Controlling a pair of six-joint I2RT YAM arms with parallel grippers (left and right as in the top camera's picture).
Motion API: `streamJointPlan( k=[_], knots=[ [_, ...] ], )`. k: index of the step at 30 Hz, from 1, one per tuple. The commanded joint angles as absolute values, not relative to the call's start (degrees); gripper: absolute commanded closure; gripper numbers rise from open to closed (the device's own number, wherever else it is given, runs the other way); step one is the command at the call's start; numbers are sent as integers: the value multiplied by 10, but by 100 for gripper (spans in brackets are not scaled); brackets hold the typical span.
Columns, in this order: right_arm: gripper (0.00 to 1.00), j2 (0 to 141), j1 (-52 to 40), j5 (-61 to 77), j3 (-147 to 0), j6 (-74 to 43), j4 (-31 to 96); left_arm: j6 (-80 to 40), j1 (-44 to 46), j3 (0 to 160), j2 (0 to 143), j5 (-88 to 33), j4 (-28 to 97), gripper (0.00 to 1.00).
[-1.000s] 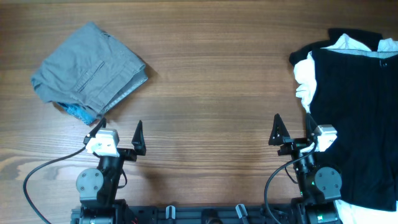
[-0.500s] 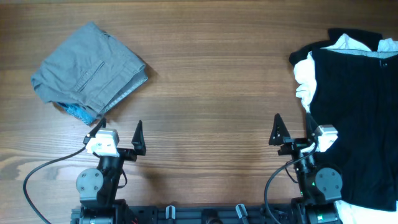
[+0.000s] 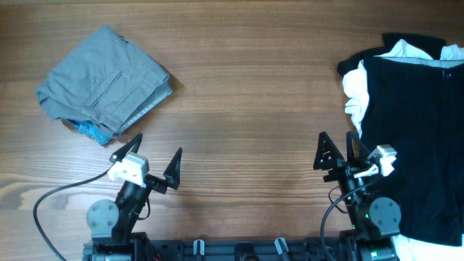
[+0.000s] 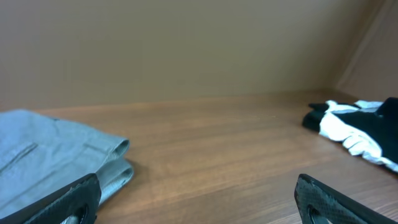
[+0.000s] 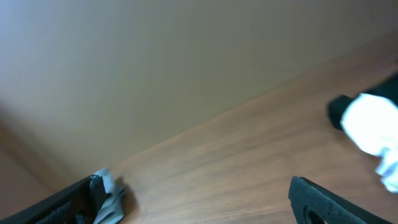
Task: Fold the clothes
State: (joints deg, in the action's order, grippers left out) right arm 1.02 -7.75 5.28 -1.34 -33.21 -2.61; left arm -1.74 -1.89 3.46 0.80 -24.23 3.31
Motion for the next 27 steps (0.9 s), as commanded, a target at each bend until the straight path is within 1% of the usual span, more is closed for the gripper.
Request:
streamJointPlan(
  k=[1, 3, 6, 10, 15, 19, 23, 27],
  knots=[
    [0, 20, -75, 123, -91, -283, -22, -51, -20, 120, 18, -224, 29, 0],
    [0, 43, -75, 123, -140, -267, 4, -65, -20, 166, 44, -198, 45, 0],
    [0, 111, -75, 123, -221, -252, 61, -69, -20, 244, 112, -192, 78, 0],
    [0, 263, -75, 128, -339, -216, 138, -69, -20, 379, 248, -190, 157, 0],
    [0, 486, -75, 139, -492, -190, 234, -69, -20, 572, 436, -198, 304, 0],
    [0, 667, -74, 185, -642, -154, 351, -69, -20, 710, 561, -215, 418, 0],
    [0, 779, -74, 187, -726, -135, 434, -71, -20, 788, 625, -217, 498, 0],
    [0, 844, -63, 147, -743, -122, 431, -82, -20, 799, 644, -264, 512, 0]
  ],
)
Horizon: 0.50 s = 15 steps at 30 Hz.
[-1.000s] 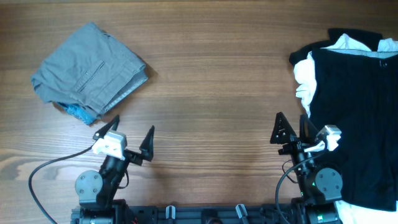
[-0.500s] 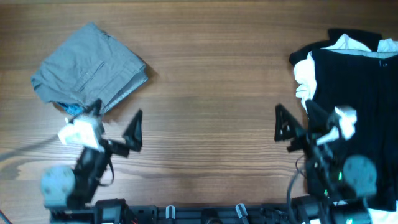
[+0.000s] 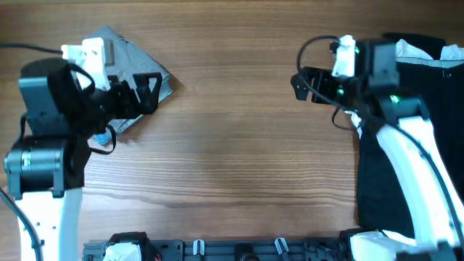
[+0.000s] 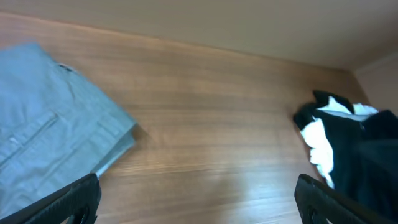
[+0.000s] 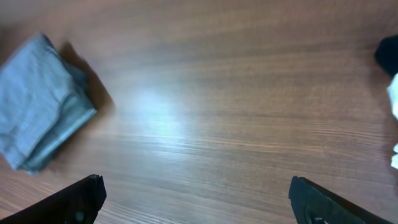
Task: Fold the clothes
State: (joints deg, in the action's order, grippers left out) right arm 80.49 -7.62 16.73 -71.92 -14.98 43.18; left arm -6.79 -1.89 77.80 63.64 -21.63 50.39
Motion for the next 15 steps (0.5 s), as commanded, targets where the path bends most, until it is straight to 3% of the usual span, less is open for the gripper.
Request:
streamJointPlan(
  k=[1, 4, 10, 15],
  knots=[
    [0, 852, -53, 119, -743, -123, 424, -82, -20, 799, 644, -268, 514, 0],
    [0, 867, 0, 50, -743, -158, 380, -82, -20, 799, 644, -272, 514, 0],
    [0, 900, 142, 51, -743, -217, 287, -82, -20, 799, 644, -276, 512, 0],
    [0, 970, 190, 66, -743, -224, 257, -83, -20, 799, 648, -277, 521, 0]
  ],
)
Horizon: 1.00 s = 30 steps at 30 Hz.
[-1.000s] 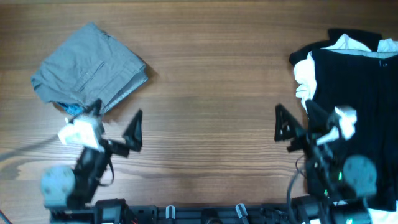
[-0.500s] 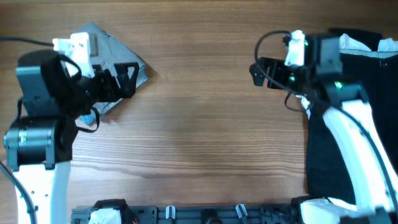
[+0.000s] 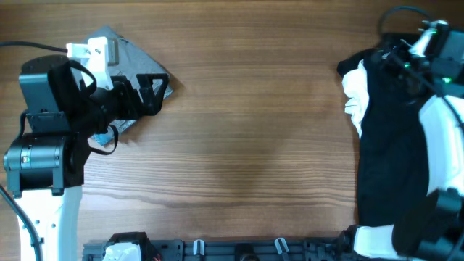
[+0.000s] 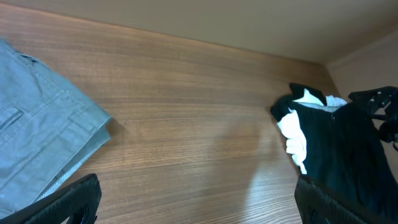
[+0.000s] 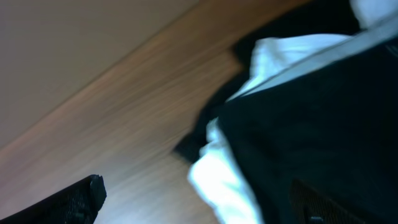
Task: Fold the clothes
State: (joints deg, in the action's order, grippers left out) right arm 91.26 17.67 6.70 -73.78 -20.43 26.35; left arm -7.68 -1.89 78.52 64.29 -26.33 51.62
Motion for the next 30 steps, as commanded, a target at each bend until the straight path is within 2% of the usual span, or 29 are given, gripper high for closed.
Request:
streamJointPlan(
  k=[1, 2, 5, 6, 7, 8, 9, 12, 13, 14, 16, 21, 25, 27, 30],
  knots=[
    [0, 981, 190, 66, -743, -216, 257, -83, -20, 799, 649, -277, 523, 0],
    [0, 997, 190, 66, -743, -198, 253, -83, -20, 799, 649, -277, 525, 0],
    [9, 1049, 189, 80, -743, -196, 242, -82, -20, 799, 649, -277, 529, 0],
    [14, 1060, 189, 79, -743, -195, 238, -82, -20, 799, 649, -277, 530, 0],
    [24, 1073, 189, 68, -743, -195, 234, -82, -20, 799, 649, -277, 532, 0],
    [29, 1086, 190, 48, -743, -196, 230, -82, -20, 799, 649, -277, 533, 0],
    [30, 1093, 191, 41, -743, -197, 227, -82, -20, 799, 649, -277, 535, 0],
    [57, 1113, 190, 69, -743, -196, 219, -82, -20, 799, 649, -276, 542, 0],
    [70, 1120, 187, 91, -743, -196, 218, -82, -20, 799, 649, -276, 541, 0],
    [76, 1123, 185, 98, -743, -196, 216, -82, -20, 799, 649, -276, 541, 0],
    [73, 1131, 178, 99, -743, -196, 209, -82, -20, 799, 649, -276, 540, 0],
    [52, 1155, 171, 49, -742, -194, 206, -82, -20, 799, 651, -276, 541, 0],
    [50, 1180, 171, 73, -741, -177, 204, -82, -20, 799, 651, -276, 541, 0],
    [41, 1187, 170, 102, -741, -148, 201, -82, -20, 799, 651, -276, 541, 0],
    [39, 1186, 171, 83, -741, -135, 201, -82, -20, 799, 653, -276, 541, 0]
  ],
)
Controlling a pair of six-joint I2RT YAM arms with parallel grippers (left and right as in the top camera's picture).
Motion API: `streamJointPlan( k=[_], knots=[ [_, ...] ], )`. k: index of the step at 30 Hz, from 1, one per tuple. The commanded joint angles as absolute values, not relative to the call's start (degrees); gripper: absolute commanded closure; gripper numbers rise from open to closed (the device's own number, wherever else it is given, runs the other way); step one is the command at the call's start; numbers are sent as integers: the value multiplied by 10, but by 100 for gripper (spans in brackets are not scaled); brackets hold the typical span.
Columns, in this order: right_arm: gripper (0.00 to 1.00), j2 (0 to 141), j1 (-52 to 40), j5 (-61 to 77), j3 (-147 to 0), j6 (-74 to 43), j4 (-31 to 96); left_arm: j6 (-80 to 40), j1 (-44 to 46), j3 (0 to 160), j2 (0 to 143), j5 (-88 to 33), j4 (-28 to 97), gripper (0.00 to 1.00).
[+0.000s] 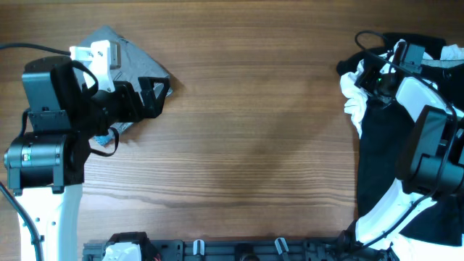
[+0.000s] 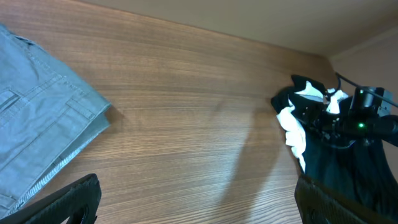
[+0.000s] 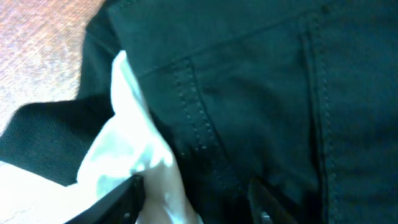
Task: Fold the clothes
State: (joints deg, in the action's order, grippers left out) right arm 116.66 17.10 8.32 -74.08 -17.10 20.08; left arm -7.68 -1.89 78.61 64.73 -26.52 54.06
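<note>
A pile of black clothes [image 1: 391,145] with a white piece [image 1: 353,101] lies at the table's right end. My right gripper [image 1: 375,72] is down on its upper left part. In the right wrist view the fingers [image 3: 132,199] straddle the seam where the white cloth [image 3: 137,155] meets the black trousers [image 3: 249,81], jaws part narrowed but still open [image 3: 196,200]. Folded grey trousers [image 1: 134,64] lie far left. My left gripper [image 1: 148,96] hangs wide open over their right edge [image 2: 199,202], nothing between its fingers.
A bit of blue cloth [image 1: 101,134] peeks from under the grey trousers [image 2: 37,137]. The wooden table [image 1: 254,130] stretches between the two piles. The black pile [image 2: 336,155] and my right arm show at the right of the left wrist view.
My right gripper has come down from above the black pile onto it, its jaws narrower around the white and black cloth. The left arm has barely moved.
Both arms were parked at the table's near edge, grippers open. Then the left was raised over the grey trousers and the right over the table's middle right. The right then stood over the black pile, and now it rests on it.
</note>
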Motion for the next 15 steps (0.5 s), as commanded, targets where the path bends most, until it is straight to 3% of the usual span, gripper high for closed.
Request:
streamJointPlan(
  k=[1, 5, 10, 12, 15],
  knots=[
    [40, 1185, 171, 69, -741, -137, 201, -82, -20, 799, 654, -276, 541, 0],
    [38, 1170, 183, 113, -742, -124, 197, -82, -20, 799, 657, -276, 541, 0],
    [46, 1123, 187, 371, -742, -13, 188, -82, -20, 799, 661, -276, 540, 0],
    [49, 1105, 184, 397, -742, -17, 185, -82, -20, 799, 664, -276, 541, 0],
    [46, 1089, 180, 376, -742, -20, 186, -82, -20, 799, 669, -276, 541, 0]
  ],
)
